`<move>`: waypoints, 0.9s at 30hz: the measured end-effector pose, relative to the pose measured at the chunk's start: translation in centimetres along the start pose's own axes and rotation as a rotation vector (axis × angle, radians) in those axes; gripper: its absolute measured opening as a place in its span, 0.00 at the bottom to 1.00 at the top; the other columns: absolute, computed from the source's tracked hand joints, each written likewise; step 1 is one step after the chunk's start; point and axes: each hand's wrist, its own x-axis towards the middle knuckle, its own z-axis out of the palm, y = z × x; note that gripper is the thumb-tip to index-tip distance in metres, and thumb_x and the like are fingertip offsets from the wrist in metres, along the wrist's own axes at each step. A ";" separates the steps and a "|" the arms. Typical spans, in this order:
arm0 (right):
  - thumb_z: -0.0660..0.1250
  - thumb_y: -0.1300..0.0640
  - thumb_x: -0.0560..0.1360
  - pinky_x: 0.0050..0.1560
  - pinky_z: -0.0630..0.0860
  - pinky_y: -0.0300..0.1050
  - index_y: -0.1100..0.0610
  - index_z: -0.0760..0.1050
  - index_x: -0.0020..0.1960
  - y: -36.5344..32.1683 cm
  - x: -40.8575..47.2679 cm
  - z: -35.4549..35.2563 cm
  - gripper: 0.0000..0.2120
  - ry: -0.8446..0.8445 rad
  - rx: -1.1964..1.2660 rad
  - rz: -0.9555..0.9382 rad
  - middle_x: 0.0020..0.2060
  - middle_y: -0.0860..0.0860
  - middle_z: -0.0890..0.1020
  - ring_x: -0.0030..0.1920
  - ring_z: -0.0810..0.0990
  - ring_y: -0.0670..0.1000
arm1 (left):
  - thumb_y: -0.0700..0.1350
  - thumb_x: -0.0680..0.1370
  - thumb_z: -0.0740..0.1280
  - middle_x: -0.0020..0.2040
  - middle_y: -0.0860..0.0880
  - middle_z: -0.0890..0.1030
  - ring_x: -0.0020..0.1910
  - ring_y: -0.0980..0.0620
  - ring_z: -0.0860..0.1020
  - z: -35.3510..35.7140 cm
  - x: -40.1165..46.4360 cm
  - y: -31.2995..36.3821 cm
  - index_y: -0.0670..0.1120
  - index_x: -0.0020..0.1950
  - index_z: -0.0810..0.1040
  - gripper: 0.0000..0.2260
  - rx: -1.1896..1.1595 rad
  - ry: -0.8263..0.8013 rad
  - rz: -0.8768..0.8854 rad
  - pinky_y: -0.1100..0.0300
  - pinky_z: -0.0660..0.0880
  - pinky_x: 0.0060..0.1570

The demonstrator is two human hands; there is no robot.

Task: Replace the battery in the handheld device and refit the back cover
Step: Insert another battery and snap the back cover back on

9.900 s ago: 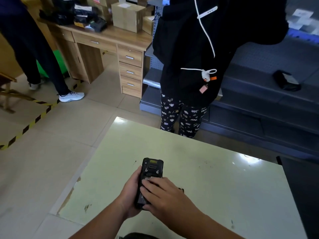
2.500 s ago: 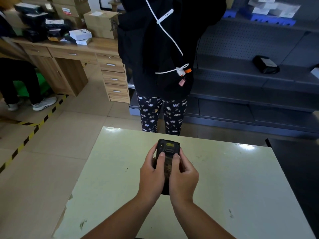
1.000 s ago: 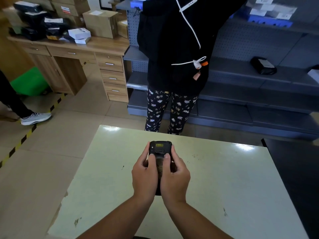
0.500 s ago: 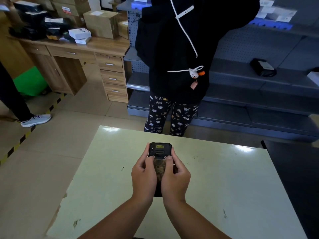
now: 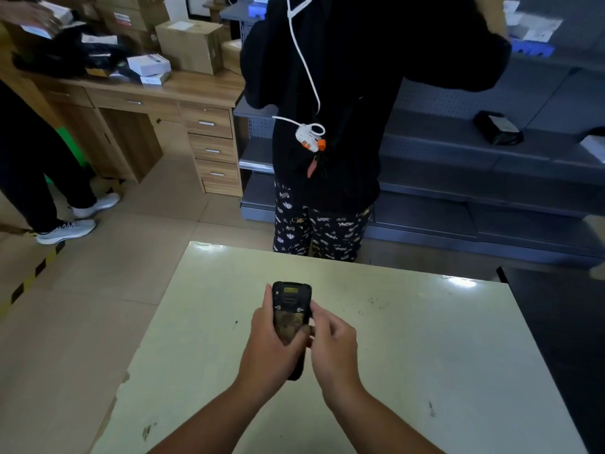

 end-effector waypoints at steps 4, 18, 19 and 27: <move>0.61 0.51 0.84 0.47 0.81 0.50 0.54 0.86 0.46 0.7 -0.2 0.1 0.16 -0.161 -0.148 0.050 0.41 0.53 0.88 0.46 0.86 0.51 | 0.60 0.73 0.74 0.70 0.58 0.62 0.51 0.54 0.82 -0.3 0.2 -3.8 0.61 0.84 0.46 0.48 0.327 0.067 0.121 0.56 0.82 0.36; 0.68 0.55 0.81 0.63 0.73 0.38 0.43 0.81 0.63 -0.6 -0.9 -9.5 0.13 -0.040 -0.696 -0.007 0.58 0.37 0.83 0.61 0.79 0.39 | 0.46 0.73 0.76 0.85 0.53 0.57 0.81 0.44 0.64 2.5 4.3 -18.1 0.54 0.82 0.65 0.38 0.574 0.031 0.228 0.50 0.86 0.43; 0.68 0.55 0.81 0.64 0.73 0.39 0.43 0.82 0.62 -0.8 -1.3 -9.6 0.13 -0.035 -0.699 -0.007 0.58 0.36 0.83 0.60 0.80 0.38 | 0.46 0.74 0.75 0.85 0.52 0.56 0.82 0.44 0.62 2.9 4.6 -18.8 0.54 0.82 0.63 0.38 0.563 0.029 0.222 0.49 0.86 0.45; 0.70 0.60 0.79 0.62 0.80 0.43 0.46 0.83 0.59 -5.2 -3.2 -9.0 0.13 -0.010 -0.530 -0.144 0.52 0.39 0.87 0.54 0.84 0.37 | 0.57 0.82 0.54 0.82 0.37 0.63 0.79 0.33 0.64 2.9 4.6 -19.2 0.42 0.82 0.63 0.32 0.840 -0.001 0.245 0.34 0.66 0.75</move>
